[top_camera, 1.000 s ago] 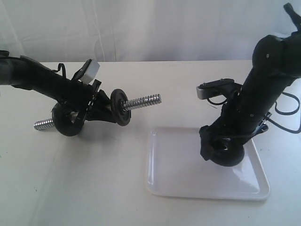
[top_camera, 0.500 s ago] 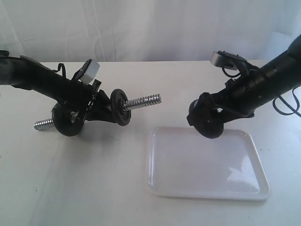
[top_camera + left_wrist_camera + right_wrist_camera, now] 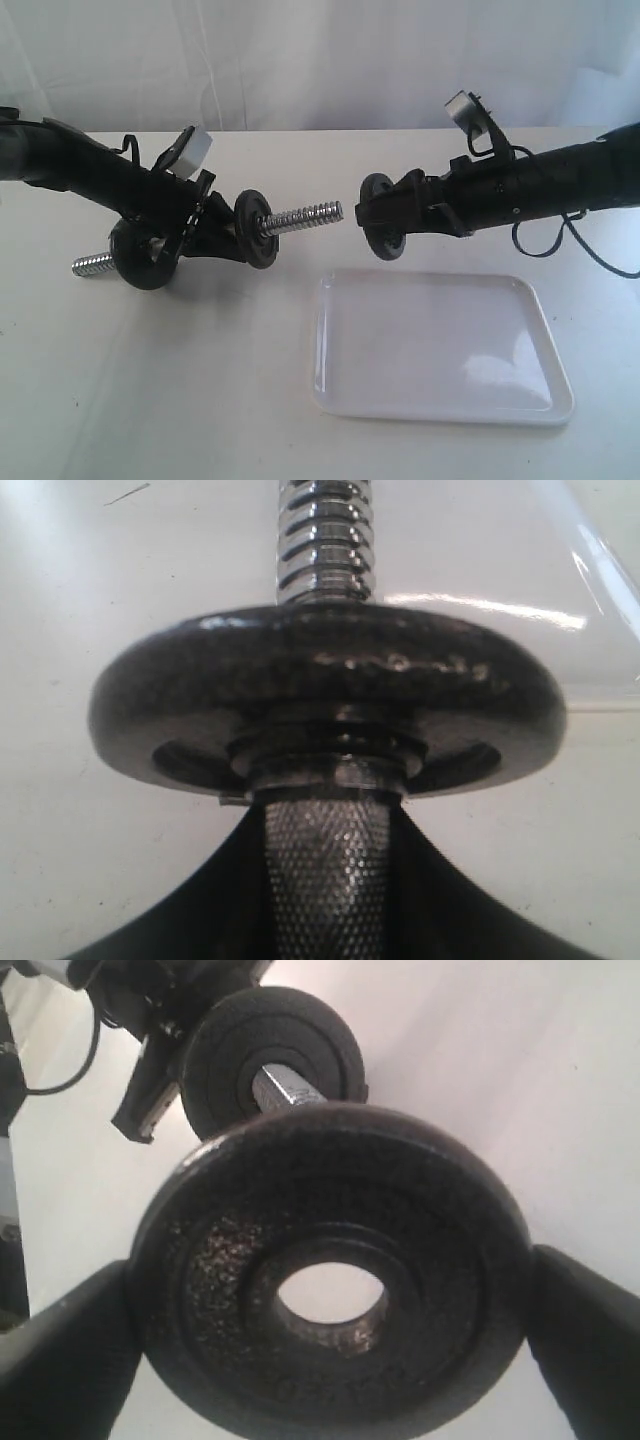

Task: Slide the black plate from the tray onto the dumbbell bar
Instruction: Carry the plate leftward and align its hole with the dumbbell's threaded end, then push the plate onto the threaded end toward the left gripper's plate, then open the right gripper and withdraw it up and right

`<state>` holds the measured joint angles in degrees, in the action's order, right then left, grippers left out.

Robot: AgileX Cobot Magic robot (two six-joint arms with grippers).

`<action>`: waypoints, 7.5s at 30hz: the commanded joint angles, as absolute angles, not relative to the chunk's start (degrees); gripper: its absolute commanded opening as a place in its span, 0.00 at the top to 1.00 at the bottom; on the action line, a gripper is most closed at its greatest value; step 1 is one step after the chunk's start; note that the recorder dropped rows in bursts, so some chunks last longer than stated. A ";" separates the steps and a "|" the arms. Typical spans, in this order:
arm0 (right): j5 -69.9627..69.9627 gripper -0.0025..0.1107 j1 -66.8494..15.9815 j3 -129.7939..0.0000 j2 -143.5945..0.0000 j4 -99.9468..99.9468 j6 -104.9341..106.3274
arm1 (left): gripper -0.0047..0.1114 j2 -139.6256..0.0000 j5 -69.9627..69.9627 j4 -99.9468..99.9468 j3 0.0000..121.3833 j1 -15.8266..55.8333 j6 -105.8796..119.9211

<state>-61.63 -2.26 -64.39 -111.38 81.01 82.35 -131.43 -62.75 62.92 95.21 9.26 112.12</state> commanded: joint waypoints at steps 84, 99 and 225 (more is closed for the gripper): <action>-69.60 0.98 -8.51 -80.50 -119.56 80.12 80.66 | 0.96 -131.33 -69.96 75.10 94.71 9.13 120.79; -66.77 0.98 -8.51 -80.50 -119.56 77.79 79.25 | 0.96 -131.33 -69.96 75.33 94.71 9.13 120.79; -53.28 0.19 -13.54 -82.82 -120.26 83.67 79.00 | 0.96 -131.33 -69.96 75.74 94.71 9.13 120.79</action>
<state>-53.52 -14.24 -82.68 -121.60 86.82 80.82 -131.43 -63.20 61.99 95.00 8.49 112.12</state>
